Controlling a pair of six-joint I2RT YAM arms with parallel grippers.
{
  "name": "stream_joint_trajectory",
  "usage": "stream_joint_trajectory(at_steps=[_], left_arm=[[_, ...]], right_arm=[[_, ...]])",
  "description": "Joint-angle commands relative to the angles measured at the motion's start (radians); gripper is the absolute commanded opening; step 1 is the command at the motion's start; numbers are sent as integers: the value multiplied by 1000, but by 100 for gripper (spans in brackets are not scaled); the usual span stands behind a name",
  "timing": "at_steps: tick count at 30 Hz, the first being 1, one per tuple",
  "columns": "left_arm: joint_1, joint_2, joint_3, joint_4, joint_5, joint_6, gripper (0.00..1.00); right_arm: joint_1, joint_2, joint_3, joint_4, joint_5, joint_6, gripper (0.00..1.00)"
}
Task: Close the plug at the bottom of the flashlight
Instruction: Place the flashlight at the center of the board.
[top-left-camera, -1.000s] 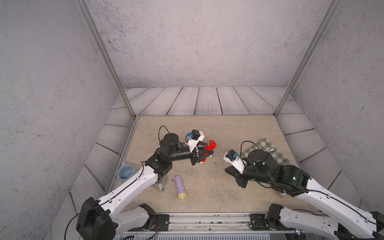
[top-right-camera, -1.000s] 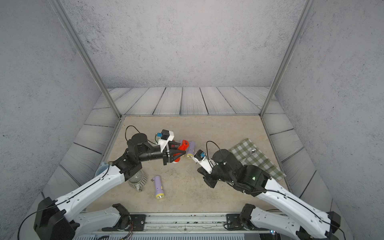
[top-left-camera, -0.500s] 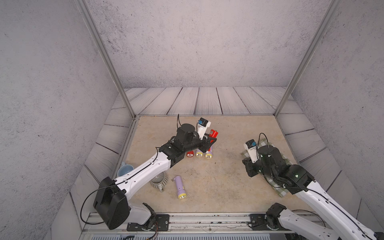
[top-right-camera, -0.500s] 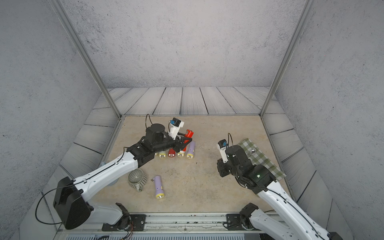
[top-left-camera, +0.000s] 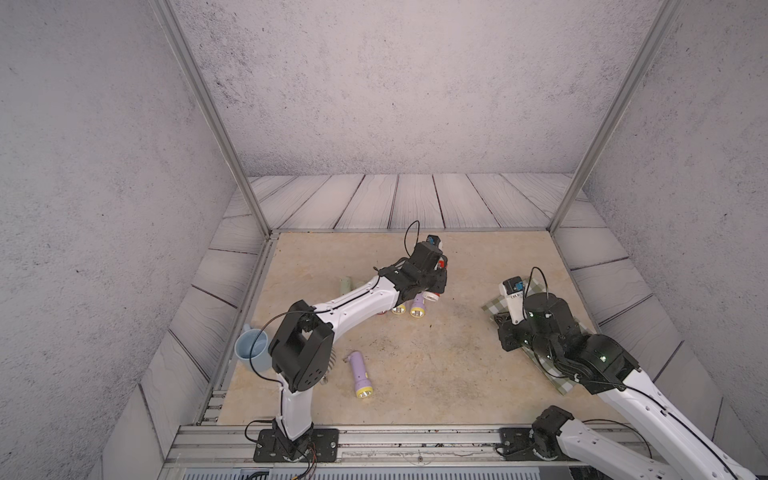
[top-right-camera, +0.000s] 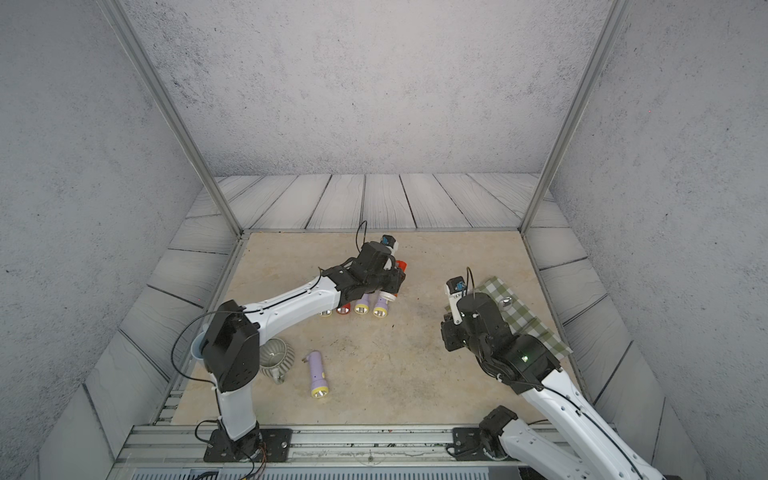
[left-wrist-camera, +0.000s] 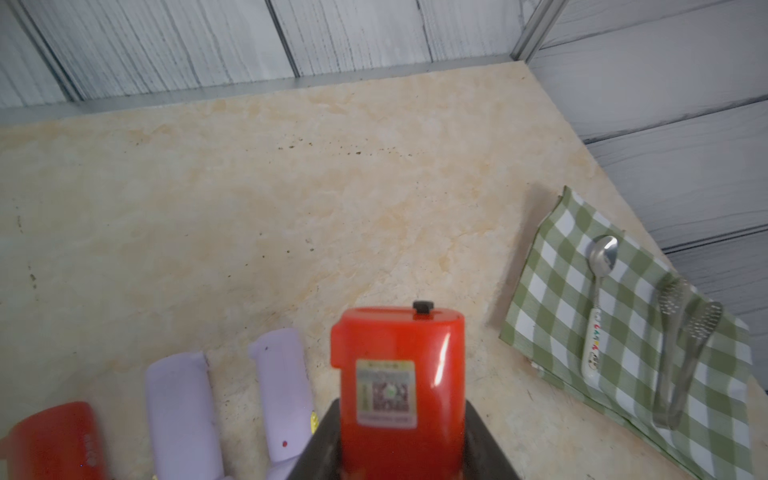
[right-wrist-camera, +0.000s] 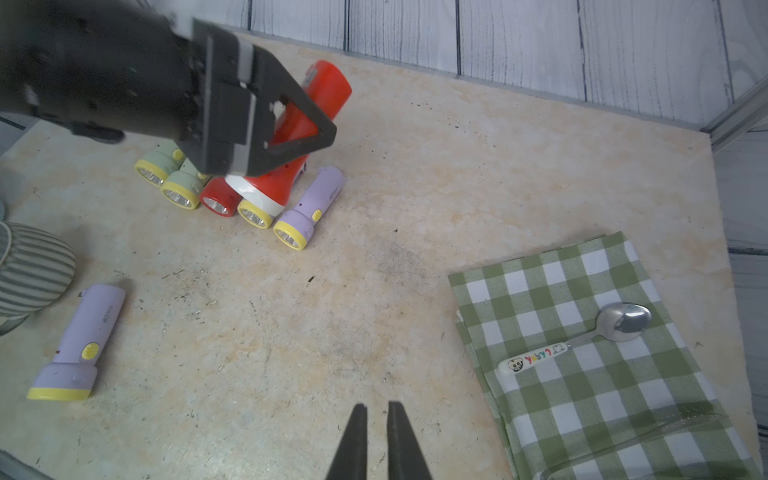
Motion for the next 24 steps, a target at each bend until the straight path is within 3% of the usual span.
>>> stream_joint_trajectory(at_steps=[1,24], left_arm=[[-8,69,69,-66,-44,-55,0],[-33,355,247,-97,-53,-112,0]], right_arm=[[-4,-15,-4,3,50,10,14],[-3,-86,-60,71,-6,11,19]])
